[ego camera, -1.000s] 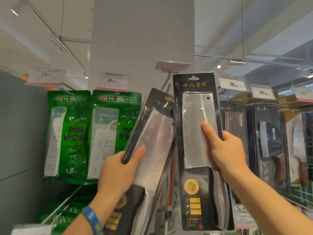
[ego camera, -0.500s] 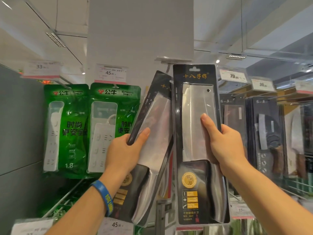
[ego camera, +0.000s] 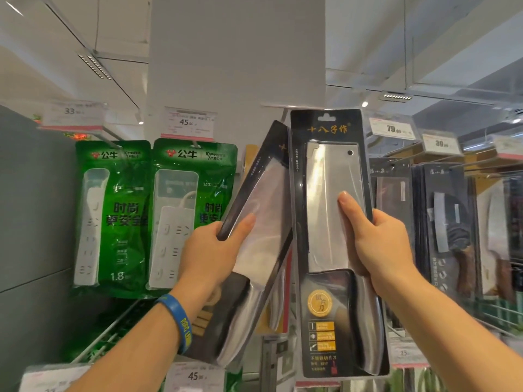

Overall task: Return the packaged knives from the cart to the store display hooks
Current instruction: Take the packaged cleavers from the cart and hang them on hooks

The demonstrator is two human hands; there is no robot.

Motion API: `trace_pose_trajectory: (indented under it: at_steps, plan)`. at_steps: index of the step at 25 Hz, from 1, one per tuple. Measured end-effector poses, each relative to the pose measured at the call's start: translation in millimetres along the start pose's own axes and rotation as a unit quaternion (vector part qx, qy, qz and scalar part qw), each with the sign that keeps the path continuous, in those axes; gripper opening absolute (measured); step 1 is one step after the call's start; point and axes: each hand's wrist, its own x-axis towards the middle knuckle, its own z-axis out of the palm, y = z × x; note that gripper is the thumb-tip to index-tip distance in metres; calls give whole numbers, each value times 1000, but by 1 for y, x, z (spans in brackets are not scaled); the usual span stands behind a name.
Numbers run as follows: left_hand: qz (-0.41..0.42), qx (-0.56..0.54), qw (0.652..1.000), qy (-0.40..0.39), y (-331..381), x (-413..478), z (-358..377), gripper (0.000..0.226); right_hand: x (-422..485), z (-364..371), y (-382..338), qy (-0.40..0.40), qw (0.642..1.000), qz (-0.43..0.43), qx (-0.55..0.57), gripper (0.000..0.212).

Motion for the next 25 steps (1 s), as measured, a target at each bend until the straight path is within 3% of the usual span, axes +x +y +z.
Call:
trace_pose_trajectory:
  at_steps: [2, 7, 10, 12, 16, 25]
  plan:
    - [-12, -17, 1000, -10, -1, 0, 2, 78, -1, -2, 1, 6, 1000, 2, -7, 73]
    - [-52, -40, 998, -17, -3, 1, 5, 107, 0, -7, 6, 16, 1000, 3, 4, 62]
    - [-29, -29, 999, -15, 4, 2, 3, 79, -1, -5, 8, 14, 1000, 5, -6, 65]
    - [-13, -12, 1000, -17, 5, 1, 5, 73, -2, -2, 8, 8, 1000, 4, -4, 65]
    - [-56, -62, 996, -18, -1, -2, 7, 91, -2, -2, 9, 3, 1000, 4, -5, 68]
    - [-56, -49, 996, -39, 7, 7, -3, 89, 3, 4, 18, 7, 1000, 9, -6, 70]
